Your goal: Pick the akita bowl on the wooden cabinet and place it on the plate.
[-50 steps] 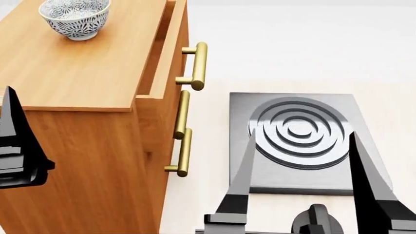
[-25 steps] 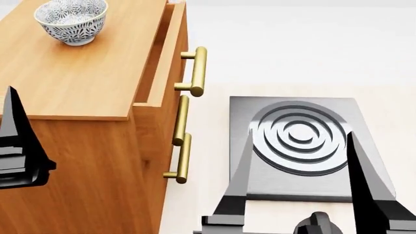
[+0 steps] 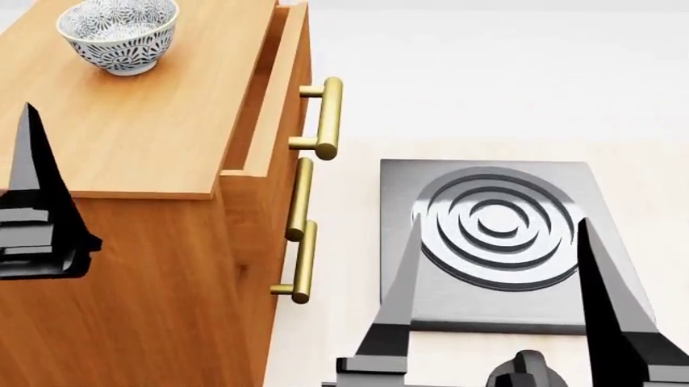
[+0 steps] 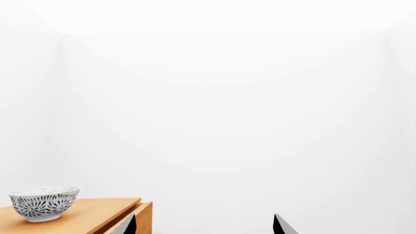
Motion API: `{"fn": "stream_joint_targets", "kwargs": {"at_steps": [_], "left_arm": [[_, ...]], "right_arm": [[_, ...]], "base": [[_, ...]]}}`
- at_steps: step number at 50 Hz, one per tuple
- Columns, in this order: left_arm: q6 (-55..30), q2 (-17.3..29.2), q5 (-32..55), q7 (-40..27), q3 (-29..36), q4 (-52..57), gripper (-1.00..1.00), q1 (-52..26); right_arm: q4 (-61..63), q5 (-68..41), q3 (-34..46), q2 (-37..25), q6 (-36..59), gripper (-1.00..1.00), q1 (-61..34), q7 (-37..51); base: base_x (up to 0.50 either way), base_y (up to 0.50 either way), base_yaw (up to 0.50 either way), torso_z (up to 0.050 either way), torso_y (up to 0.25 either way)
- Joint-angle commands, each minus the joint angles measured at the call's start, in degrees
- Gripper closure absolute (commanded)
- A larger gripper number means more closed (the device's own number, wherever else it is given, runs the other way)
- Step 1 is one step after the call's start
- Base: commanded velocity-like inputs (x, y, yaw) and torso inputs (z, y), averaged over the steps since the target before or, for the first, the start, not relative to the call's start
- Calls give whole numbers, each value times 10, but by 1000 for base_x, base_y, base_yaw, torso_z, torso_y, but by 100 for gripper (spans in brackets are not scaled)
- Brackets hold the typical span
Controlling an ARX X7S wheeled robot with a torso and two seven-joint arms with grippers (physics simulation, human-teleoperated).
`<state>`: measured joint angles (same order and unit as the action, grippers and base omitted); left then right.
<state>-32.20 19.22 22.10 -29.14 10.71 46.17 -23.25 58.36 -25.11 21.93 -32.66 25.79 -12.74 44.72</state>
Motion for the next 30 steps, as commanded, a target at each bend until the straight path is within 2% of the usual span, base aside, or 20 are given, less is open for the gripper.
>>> {"fn": "stream_joint_targets", "kwargs": {"at_steps": [1, 8, 21, 30], "left_arm": [[-79, 4, 32, -2, 1, 10, -100, -91], [-132, 6, 54, -3, 3, 15, -100, -156], [-226, -9, 142, -3, -37, -2, -100, -264], [-259, -11, 160, 5, -25, -37, -100, -329]], "right_arm": [[2, -5, 3, -7, -5, -100, -2, 8], [4, -5, 10, -11, -4, -100, -6, 14], [5, -7, 23, -18, -8, -100, -13, 20], [6, -12, 28, -25, -14, -100, -16, 27]], "base": [[0, 0, 0, 0, 0], [0, 0, 0, 0, 0], [0, 0, 0, 0, 0], [0, 0, 0, 0, 0]]}}
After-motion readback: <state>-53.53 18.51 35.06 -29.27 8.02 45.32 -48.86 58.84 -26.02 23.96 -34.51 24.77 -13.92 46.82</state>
